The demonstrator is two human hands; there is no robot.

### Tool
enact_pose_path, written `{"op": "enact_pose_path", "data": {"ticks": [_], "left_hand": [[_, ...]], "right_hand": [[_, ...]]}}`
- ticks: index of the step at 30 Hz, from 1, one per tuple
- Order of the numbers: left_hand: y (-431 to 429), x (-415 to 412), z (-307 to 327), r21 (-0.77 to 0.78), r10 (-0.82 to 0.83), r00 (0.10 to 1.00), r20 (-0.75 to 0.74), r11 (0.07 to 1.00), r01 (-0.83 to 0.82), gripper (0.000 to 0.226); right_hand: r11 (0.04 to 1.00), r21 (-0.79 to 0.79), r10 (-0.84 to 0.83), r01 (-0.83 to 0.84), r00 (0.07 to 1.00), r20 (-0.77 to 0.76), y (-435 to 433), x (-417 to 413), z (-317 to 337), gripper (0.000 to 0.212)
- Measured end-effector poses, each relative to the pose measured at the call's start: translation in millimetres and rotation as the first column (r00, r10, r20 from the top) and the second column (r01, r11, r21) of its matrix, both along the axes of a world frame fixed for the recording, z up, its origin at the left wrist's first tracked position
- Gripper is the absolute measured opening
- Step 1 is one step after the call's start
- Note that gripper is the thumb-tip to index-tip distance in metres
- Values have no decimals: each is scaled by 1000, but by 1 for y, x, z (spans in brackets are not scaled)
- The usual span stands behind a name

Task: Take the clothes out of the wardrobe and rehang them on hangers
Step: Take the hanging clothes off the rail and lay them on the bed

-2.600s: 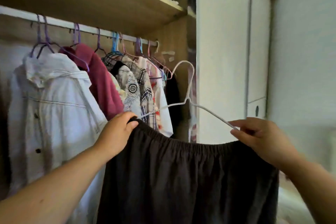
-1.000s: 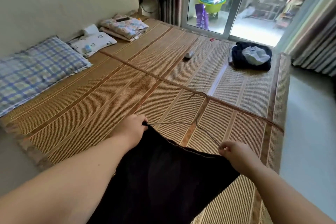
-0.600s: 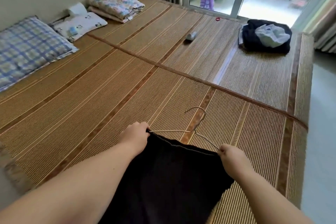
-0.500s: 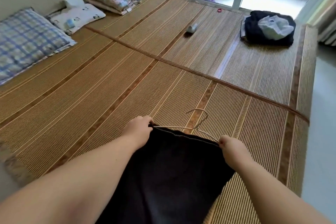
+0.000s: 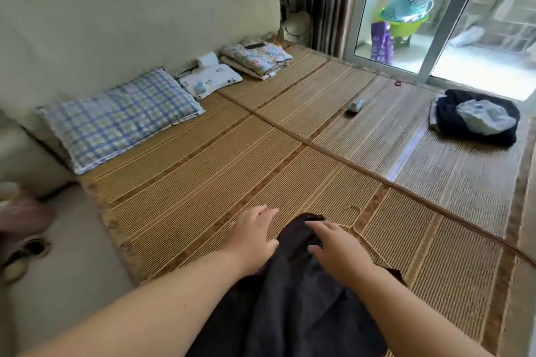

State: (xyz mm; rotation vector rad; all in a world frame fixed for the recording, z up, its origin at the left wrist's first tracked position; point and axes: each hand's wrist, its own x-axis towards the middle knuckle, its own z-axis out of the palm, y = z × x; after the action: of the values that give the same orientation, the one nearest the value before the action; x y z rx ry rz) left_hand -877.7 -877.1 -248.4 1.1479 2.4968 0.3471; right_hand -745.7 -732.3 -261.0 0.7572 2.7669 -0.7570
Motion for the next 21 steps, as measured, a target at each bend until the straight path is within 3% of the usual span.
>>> {"op": "enact_pose_path", "data": {"ticks": [4,8,14,21], "left_hand": [[-69,-10,77,30,71,988,-138,997,-68,61],[-158,-21,151,91,226,919,-322,974,-208,64],[-330,-2,250,170,501,683,-532,853,-493,68],[-500,72,330,235,630,377,-680,673,-701,65]], "right_hand": [[963,108,258,-245,958,-122,-65,-58,79,56],[861,257,498,-440,831,-246,-143,-111,156,54],[659,373,750,-653,529,-397,-298,-152,258,53],[451,448,835,-772,188,-517,-486,-142,332,54]]}}
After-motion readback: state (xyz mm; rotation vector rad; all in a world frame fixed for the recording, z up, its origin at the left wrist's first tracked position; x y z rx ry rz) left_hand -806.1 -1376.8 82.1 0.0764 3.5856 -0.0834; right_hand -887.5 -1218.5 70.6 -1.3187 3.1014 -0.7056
